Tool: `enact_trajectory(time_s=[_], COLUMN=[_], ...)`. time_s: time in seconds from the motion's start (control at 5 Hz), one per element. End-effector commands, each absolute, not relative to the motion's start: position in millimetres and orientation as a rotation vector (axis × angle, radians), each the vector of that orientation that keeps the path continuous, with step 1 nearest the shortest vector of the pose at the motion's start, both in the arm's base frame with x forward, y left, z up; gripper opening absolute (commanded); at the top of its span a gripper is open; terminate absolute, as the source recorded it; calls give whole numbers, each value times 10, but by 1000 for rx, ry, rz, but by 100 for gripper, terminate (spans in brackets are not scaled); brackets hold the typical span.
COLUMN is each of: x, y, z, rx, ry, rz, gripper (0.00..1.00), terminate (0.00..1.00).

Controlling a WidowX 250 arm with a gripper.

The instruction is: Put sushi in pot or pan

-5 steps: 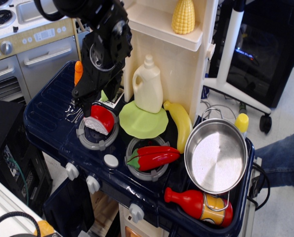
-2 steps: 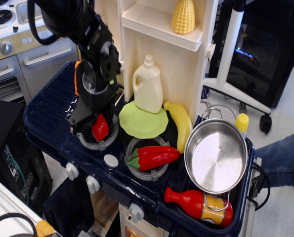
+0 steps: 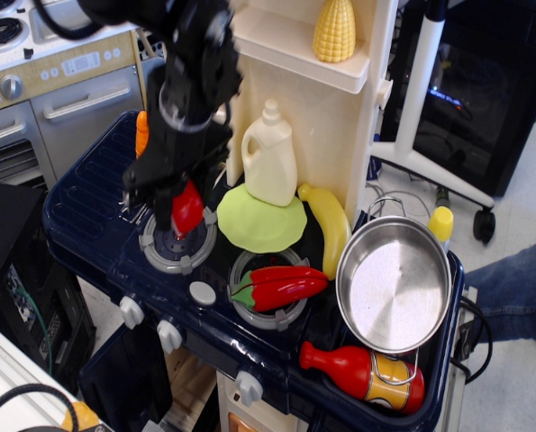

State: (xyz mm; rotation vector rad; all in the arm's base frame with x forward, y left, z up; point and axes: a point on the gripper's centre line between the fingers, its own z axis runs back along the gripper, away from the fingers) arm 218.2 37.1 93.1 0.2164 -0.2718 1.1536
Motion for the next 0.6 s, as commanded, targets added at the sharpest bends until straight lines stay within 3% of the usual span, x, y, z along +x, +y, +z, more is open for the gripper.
enact_trajectory(time_s=[0.0, 0.2, 0.4], x=[2151, 2202, 2337], y=[-446, -942, -1347], z=[1098, 1021, 926], rx=[1, -98, -169], ry=[-251, -303, -365], rz=[1047, 1045, 1029], gripper=[0, 0, 0], terminate=[0, 0, 100])
